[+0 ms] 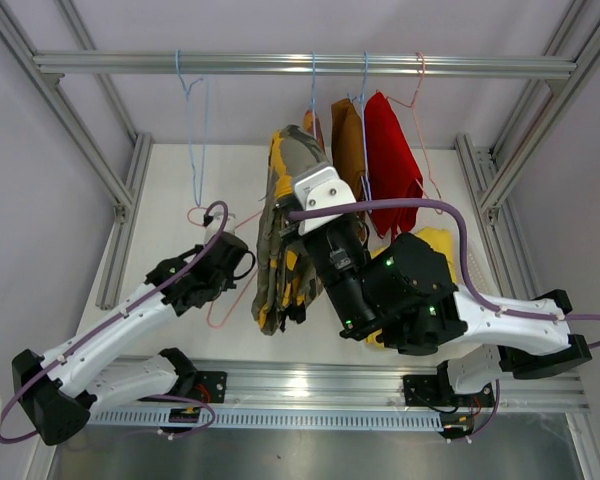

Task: Remove the trousers from the hanger

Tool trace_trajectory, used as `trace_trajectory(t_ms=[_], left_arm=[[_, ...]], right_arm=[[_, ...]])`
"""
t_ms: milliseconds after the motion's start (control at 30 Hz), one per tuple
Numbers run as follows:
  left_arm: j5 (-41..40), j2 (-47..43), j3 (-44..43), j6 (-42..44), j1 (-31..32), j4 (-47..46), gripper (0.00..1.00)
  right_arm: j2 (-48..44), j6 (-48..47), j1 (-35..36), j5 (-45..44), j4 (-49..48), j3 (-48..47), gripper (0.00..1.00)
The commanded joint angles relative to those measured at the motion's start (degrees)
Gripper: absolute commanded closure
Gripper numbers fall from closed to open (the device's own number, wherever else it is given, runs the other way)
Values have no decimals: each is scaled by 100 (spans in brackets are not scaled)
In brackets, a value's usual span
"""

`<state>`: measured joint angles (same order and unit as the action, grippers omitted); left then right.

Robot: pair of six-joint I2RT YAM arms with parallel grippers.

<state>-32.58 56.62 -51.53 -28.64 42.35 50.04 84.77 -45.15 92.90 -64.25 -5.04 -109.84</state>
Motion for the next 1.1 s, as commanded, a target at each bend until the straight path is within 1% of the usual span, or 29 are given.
trace_trajectory(t_ms=[0,133,267,400,533,600,767,800,833,900,933,967,1000,1033,1067], left_arm=[[-223,-55,-59,-106,-7,-12,100],[-372,-186,-77,-177,-16,14,100],[-469,-327,-164,-142,-7,32,99],[-565,-406,-244,-124,-7,67,100],[-636,-599,-226,-80,-16,50,100],[-662,-643,-209,-89,-7,41,100],[-697,-731,-165,-98,-7,6,100],[-689,-740,-147,-98,-16,-3,99],[-706,-749,-130,-89,-7,-21,100],[-697,-758,-129,-106,-7,-21,100],[-689,-766,-121,-89,-7,-29,100],[-689,-767,-112,-89,-7,-38,99],[-680,-767,-112,-89,-16,-47,100],[-662,-775,-103,-71,-7,-56,99],[-662,-784,-103,-71,-7,-56,100]], right_arm=[[-382,189,157,70,-499,164,100],[-759,471,307,-35,-402,770,100],[-1075,462,465,-368,-656,1866,100],[-1612,1050,685,-544,-481,2605,100],[-2209,1613,738,-861,-183,3319,100],[-2534,2061,729,-1054,221,3530,100],[-2913,2624,738,-1773,1152,4023,100],[-2975,2938,738,-1888,1346,4041,100],[-3097,3185,729,-2064,1931,4032,100],[-3256,3765,729,-2231,2584,4023,100],[-3422,4377,747,-2345,2926,4023,100],[-3502,4705,747,-2503,3626,4023,100],[-3581,5004,747,-2592,3955,4032,100],[-3730,5651,764,-2706,4628,4041,100],[-3818,5962,764,-2724,4939,4050,100]])
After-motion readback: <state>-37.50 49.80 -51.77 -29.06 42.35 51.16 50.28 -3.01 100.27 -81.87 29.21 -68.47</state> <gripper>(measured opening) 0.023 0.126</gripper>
